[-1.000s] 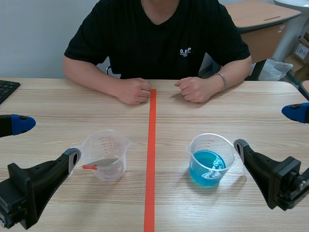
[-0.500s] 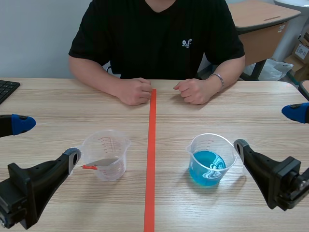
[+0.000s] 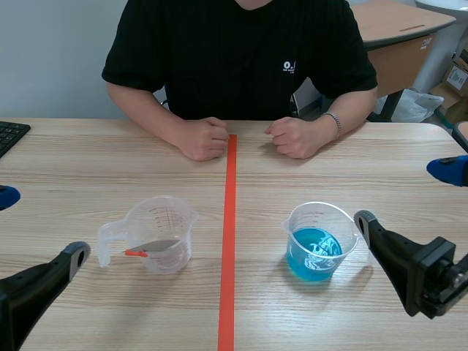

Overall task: Do the redox reaction experiment.
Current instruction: 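Lift the metal plate out of the left beaker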

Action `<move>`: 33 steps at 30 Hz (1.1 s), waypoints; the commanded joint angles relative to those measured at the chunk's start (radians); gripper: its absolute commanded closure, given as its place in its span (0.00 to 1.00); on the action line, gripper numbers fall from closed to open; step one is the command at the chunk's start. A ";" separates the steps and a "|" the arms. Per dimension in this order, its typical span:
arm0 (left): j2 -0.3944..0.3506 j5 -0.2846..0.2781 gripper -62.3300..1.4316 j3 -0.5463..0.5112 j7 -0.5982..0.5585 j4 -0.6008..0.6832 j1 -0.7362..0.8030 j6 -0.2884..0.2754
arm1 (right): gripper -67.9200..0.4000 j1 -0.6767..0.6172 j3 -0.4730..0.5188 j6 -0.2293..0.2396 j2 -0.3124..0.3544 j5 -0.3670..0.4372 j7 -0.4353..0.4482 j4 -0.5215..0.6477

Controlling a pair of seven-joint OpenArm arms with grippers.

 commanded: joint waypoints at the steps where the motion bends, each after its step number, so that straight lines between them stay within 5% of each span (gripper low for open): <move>1: -0.017 -0.010 0.00 -0.019 -0.017 0.006 0.049 0.002 | 0.00 0.000 0.003 -0.004 0.018 0.006 0.019 0.019; 8: -0.047 -0.010 0.00 -0.050 -0.022 -0.028 0.219 0.114 | 0.00 0.001 0.001 -0.004 0.018 -0.029 0.029 0.019; 14: -0.032 -0.021 0.00 -0.050 -0.030 -0.110 0.307 0.126 | 0.00 0.046 -0.044 -0.004 0.039 -0.101 0.038 0.019; 33: 0.134 -0.017 0.00 0.066 -0.075 -0.359 0.293 0.131 | 0.00 0.332 -0.485 0.012 0.105 -0.360 0.037 0.019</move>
